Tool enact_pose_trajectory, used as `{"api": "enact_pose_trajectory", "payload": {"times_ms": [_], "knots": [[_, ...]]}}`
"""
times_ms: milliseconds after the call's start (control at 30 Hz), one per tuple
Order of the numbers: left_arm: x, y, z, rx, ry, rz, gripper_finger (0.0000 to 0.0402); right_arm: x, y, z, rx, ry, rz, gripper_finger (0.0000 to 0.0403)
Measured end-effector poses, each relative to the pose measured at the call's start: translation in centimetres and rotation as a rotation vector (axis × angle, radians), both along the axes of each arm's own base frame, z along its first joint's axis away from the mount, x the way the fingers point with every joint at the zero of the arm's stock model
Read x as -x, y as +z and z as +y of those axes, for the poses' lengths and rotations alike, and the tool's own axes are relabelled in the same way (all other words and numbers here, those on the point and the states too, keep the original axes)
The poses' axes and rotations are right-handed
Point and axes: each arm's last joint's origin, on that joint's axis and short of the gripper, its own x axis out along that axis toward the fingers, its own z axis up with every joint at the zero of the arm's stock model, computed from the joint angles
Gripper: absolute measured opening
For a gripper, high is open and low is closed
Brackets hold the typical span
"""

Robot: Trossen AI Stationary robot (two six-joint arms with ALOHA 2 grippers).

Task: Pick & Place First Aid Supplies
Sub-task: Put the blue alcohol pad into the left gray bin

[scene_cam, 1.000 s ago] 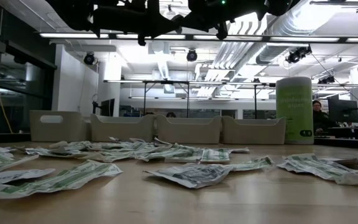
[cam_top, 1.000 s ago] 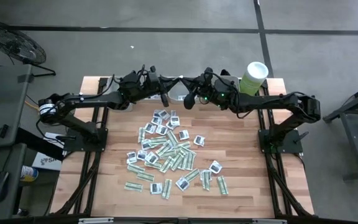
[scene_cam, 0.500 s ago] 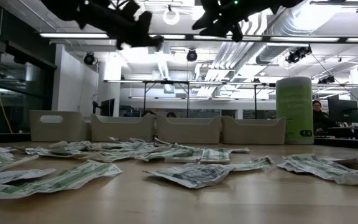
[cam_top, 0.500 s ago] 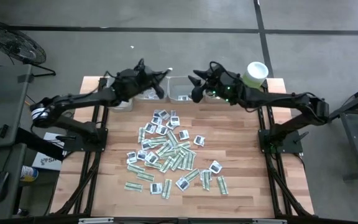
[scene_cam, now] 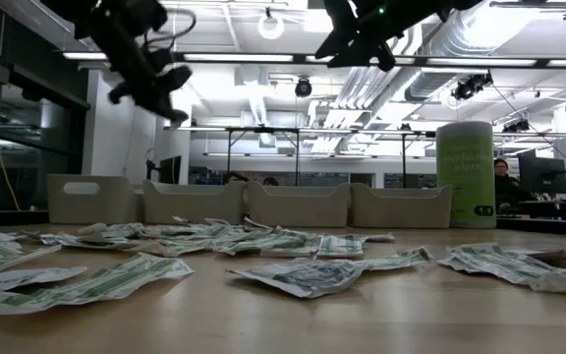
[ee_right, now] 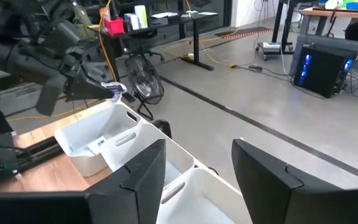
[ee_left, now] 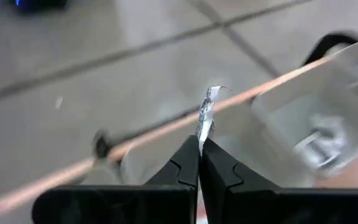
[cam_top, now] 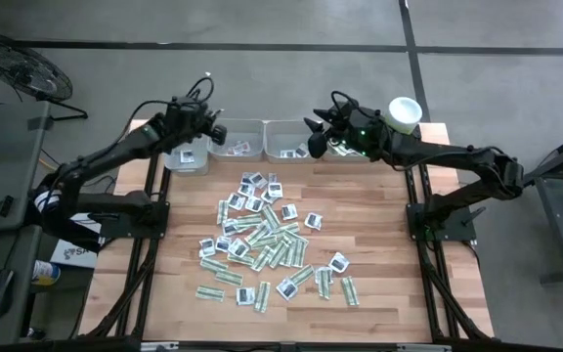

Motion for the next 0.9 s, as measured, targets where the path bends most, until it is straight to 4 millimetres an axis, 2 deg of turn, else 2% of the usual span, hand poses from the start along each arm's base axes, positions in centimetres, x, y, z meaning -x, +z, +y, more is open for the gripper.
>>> {"api": "enact_pose_trajectory", "payload": {"times_ms": [267,600,767,900], "knots": [[3.2,-2.9,2.6,0.302,0.14,0.026,0.0,0.2,-0.5,-0.2,-0.056,-0.018,0.026,0.0178],[5.1,-6.9,5.6,0.62,0.188,-0.008,0.0,0.3,-1.0,-0.1,-0.089,-0.026,0.053,0.0178],[5.1,-7.7,6.1,0.662,0.204,-0.012,0.0001,0.3,-1.1,-0.1,-0.1,-0.025,0.061,0.0177],[5.1,-7.8,6.1,0.668,0.206,-0.01,0.0023,0.4,-1.5,0.0,-0.141,-0.005,0.09,0.0178]]}}
